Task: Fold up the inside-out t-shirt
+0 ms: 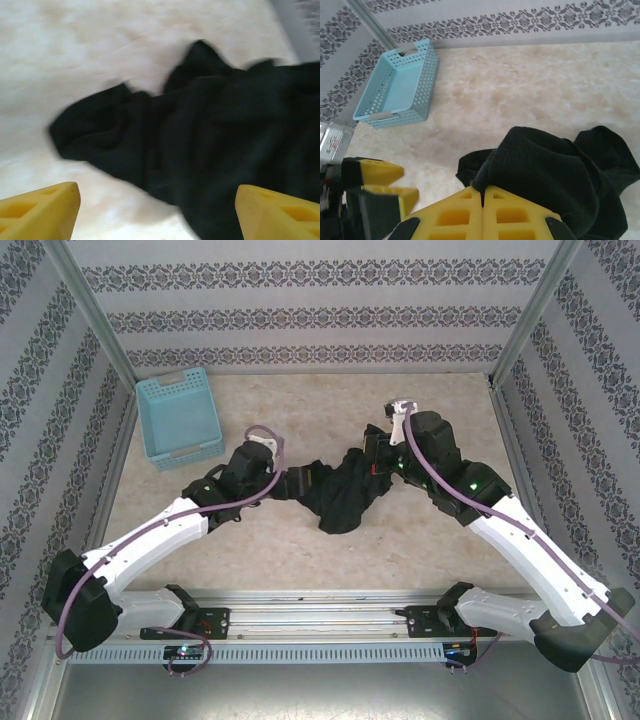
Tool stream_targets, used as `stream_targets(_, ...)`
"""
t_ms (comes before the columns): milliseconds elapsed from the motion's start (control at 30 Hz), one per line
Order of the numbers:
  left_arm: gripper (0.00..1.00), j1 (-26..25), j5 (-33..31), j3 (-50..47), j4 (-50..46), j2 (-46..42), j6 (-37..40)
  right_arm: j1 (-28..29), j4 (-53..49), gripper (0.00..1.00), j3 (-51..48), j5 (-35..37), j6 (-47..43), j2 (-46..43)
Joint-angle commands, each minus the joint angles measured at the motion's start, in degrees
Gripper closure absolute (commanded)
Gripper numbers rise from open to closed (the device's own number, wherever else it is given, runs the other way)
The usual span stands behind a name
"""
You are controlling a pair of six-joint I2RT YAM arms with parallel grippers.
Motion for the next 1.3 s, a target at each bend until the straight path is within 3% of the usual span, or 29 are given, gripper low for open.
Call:
stream_targets(0, 0.16, -3.5, 6.1, 1.1, 11.0, 4.5, 0.2, 1.2, 5.0, 1.0, 1.4, 0.0, -0.9, -0.1)
stream_targets(100, 0.15, -3.7, 9.1, 2.0, 16.0, 9.4, -2.6, 1.5, 5.5, 1.0, 0.1, -0.1, -0.8, -1.3)
stream_targets(267, 0.22, -3.6, 8.7, 7.7, 12.3, 19.8, -1.7, 1.5, 4.5, 1.0, -4.2, 2.2, -1.7, -5.7)
stream_targets(333, 0.37, -3.1, 6.1, 10.5, 7.7, 24.3, -1.7, 1.3, 2.6, 1.0, -6.1, 4.7, -2.2, -8.0)
stream_targets(433, 0.61, -1.0, 4.3, 8.4, 8.2, 26.7, -3.8, -0.1, -1.8, 1.0, -9.0, 10.4, -1.5, -11.0)
stream_targets(533, 0.85, 1.9, 4.5, 4.2, 10.4, 26.0, -6.0, -5.4, -8.2, 1.0, -12.9, 15.1, 2.4, -13.2)
stream_targets(633, 0.97, 3.7, 3.0, 1.4, 10.0, 23.9, -6.2, -14.9, -11.3, 1.0, -19.0, 11.9, 7.6, -15.0)
stream_targets(700, 1.0, 4.3, 1.4, 0.0, 8.9, 22.2, -5.1, -21.5, -11.1, 1.0, -23.6, 7.6, 10.3, -15.8)
stream_targets(800, 1.0, 5.1, 1.1, -1.3, 8.0, 20.6, -3.6, -27.5, -8.3, 1.0, -28.8, 1.9, 11.9, -15.9)
stream_targets(900, 0.96, 5.0, 3.8, -1.3, 8.1, 19.1, -2.6, -29.3, -5.6, 1.0, -31.5, -1.9, 12.5, -15.3)
stream_targets(1000, 0.62, 3.6, 3.8, 1.0, 6.5, 17.7, -1.7, -29.3, -5.7, 1.0, -32.3, -1.7, 13.6, -14.0)
stream_targets(1100, 0.39, 2.0, 1.5, 4.9, 3.7, 19.1, 0.2, -29.3, -6.4, 1.0, -33.6, -1.0, 15.2, -13.0)
stream_targets(1267, 0.22, 2.0, 2.2, 12.6, -0.8, 27.5, 1.5, -29.3, -6.3, 1.0, -35.3, -0.7, 17.0, -12.6)
